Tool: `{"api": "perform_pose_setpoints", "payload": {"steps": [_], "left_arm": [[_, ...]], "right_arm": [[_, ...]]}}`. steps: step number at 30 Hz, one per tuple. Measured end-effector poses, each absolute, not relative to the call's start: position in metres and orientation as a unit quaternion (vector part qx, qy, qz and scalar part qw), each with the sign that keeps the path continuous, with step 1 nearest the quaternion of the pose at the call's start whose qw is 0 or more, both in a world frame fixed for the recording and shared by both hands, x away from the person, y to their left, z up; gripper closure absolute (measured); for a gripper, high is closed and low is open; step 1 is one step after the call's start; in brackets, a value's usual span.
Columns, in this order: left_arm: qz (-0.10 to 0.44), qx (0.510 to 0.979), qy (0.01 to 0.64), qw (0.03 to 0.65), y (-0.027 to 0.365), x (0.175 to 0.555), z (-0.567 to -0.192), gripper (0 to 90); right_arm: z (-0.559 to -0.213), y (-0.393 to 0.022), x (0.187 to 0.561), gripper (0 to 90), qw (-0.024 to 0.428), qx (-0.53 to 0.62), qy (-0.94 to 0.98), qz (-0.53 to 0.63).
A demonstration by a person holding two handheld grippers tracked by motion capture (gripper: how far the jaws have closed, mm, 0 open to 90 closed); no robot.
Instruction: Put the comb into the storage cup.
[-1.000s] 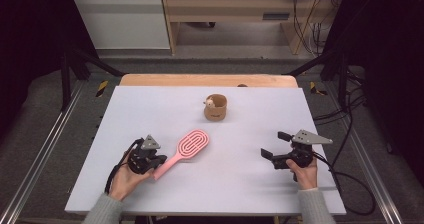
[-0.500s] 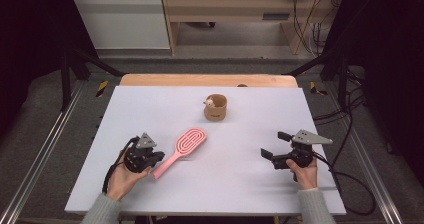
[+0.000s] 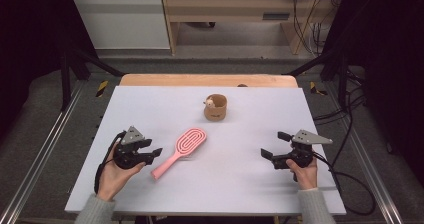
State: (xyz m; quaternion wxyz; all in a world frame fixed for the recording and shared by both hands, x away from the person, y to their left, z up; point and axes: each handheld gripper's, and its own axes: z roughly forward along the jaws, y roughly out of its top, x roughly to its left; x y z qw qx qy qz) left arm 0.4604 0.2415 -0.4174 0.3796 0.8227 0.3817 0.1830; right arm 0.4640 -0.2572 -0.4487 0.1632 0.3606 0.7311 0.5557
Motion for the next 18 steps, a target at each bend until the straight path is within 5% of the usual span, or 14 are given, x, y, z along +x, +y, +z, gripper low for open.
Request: {"api": "perform_pose_setpoints", "payload": {"steps": [10, 18], "left_arm": [[0.187, 0.814, 0.396, 0.38, 0.2415, 0.4597, -0.4144, 10.8], [0.173, 0.824, 0.388, 0.375, 0.2349, 0.4571, -0.4084, 0.8]], "right_arm": [[-0.4486, -0.2573, 0.4639, 0.4, 0.164, 0.361, 0.731, 0.555], [-0.4488, -0.2573, 0.464, 0.4, 0.163, 0.361, 0.731, 0.556]]}}
